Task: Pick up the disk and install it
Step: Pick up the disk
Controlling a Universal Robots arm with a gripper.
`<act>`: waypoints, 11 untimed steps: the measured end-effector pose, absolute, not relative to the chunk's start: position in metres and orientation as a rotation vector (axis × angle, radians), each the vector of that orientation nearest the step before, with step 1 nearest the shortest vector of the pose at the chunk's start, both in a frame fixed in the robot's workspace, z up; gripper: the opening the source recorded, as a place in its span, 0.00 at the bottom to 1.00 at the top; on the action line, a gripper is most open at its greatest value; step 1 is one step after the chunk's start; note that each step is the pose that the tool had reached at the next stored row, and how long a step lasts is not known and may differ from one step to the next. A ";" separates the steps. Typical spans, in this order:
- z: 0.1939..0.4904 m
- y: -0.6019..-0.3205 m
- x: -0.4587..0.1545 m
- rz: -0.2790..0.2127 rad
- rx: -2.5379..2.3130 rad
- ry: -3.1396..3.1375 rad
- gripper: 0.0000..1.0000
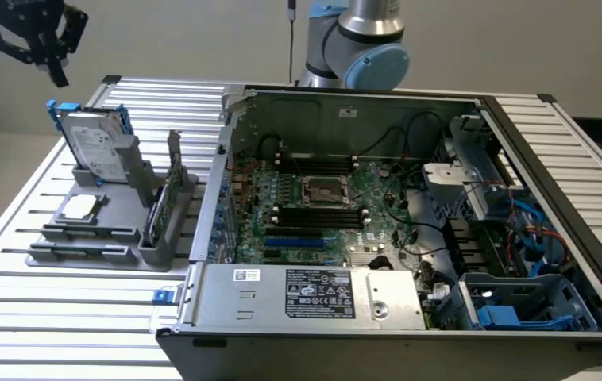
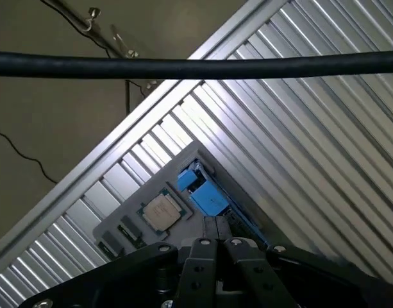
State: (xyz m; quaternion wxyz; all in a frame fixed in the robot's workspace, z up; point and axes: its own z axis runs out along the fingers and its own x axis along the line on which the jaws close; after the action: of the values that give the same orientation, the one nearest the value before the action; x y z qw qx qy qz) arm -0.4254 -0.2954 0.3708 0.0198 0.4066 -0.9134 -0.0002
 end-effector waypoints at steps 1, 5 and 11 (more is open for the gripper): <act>0.371 -0.295 -0.425 0.000 1.281 -2.825 0.11; 0.370 -0.295 -0.426 0.002 1.360 -2.788 0.11; 0.370 -0.295 -0.426 0.004 1.469 -2.732 0.11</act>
State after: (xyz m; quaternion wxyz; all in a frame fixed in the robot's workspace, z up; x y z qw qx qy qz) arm -0.4257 -0.2954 0.3695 0.0198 0.4736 -0.8805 0.0013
